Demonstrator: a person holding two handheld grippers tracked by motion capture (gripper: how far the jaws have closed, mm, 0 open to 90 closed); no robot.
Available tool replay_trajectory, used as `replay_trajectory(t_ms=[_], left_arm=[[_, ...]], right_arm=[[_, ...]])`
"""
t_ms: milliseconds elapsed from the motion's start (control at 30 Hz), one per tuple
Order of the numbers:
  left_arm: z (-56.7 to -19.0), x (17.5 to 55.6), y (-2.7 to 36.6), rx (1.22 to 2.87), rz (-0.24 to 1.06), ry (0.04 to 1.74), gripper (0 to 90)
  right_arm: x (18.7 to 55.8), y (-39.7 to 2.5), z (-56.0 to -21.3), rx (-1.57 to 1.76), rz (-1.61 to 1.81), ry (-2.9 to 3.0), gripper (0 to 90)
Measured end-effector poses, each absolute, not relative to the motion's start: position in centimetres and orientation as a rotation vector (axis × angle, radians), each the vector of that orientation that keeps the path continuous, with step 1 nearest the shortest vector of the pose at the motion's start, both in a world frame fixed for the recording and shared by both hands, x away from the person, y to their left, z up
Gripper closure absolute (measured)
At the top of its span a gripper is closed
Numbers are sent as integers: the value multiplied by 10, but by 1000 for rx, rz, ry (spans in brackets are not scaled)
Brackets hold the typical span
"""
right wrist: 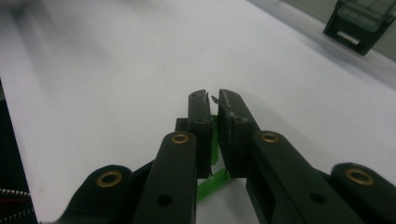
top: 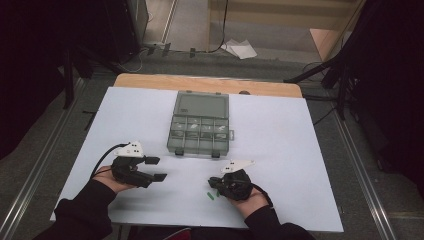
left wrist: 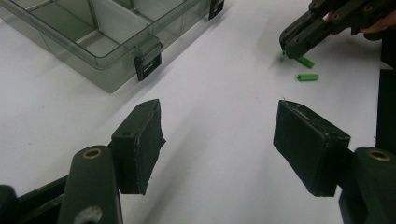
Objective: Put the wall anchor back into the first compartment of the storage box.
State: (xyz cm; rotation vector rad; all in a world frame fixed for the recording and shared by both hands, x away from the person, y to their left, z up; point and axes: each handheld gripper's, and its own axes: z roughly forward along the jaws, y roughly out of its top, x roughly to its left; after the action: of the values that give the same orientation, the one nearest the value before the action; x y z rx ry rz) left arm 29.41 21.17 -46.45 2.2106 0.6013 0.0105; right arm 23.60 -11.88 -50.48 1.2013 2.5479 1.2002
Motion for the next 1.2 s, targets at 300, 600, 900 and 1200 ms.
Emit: replay_trajectory(t_ms=[300, 600, 900, 1200], left_arm=[[-466, 293, 214, 2213, 13, 611, 318], [-466, 294, 215, 2214, 29, 600, 317], [-468, 297, 214, 2215, 25, 594, 317], [-468, 294, 217, 2217, 34, 582, 317]], right_arm=[[246, -119, -497, 1201, 1240, 2553, 850], [262, -117, -497, 1202, 1243, 2591, 852], [274, -117, -497, 1226, 1278, 2602, 854], [278, -113, -484, 1209, 1316, 2590, 854]])
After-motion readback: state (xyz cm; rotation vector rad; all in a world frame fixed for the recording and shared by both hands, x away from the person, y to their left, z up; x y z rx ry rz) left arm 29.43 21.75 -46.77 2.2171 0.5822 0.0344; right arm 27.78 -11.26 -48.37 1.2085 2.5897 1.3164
